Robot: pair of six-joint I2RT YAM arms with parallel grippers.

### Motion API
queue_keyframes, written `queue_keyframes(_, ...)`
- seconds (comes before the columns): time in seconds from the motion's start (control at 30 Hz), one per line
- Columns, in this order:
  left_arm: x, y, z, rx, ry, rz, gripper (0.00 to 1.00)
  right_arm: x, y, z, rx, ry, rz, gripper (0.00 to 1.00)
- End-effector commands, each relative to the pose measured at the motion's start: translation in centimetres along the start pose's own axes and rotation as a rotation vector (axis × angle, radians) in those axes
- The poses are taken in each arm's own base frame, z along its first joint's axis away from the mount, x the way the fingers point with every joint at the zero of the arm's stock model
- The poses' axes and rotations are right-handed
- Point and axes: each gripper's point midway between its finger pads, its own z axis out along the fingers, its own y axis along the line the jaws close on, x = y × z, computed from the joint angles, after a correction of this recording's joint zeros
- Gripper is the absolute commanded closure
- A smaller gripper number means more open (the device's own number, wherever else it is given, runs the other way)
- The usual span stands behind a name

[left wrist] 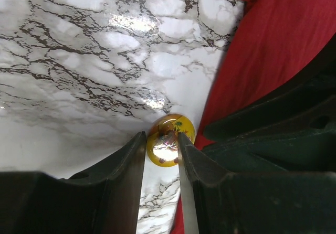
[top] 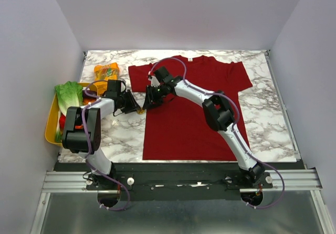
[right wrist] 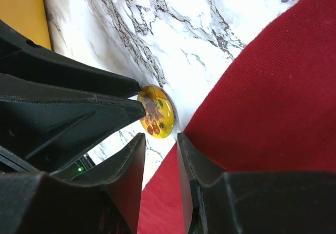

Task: Pin the brooch onto the clothing

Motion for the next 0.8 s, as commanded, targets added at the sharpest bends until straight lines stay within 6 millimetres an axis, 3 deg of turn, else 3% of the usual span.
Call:
queue_keyframes(0.0, 1.8, 1.1, 0.3, -0.014, 0.063, -0.027, 0.60, 0.7, 1.1, 0.9, -0.044, 0.035, 0.025, 0.62)
queue_keyframes(0.43, 2.9, 1.4, 0.4, -0.005, 0.079, -0.040, 0.62, 1.3, -0.2, 2.2, -0.012, 0.052, 0.065, 0.63)
queue_keyframes(0.77, 3.5, 1.1, 0.1, 0.025, 0.081, -0.054, 0.66, 0.9, 0.4, 2.8, -0.058, 0.044, 0.101, 0.63)
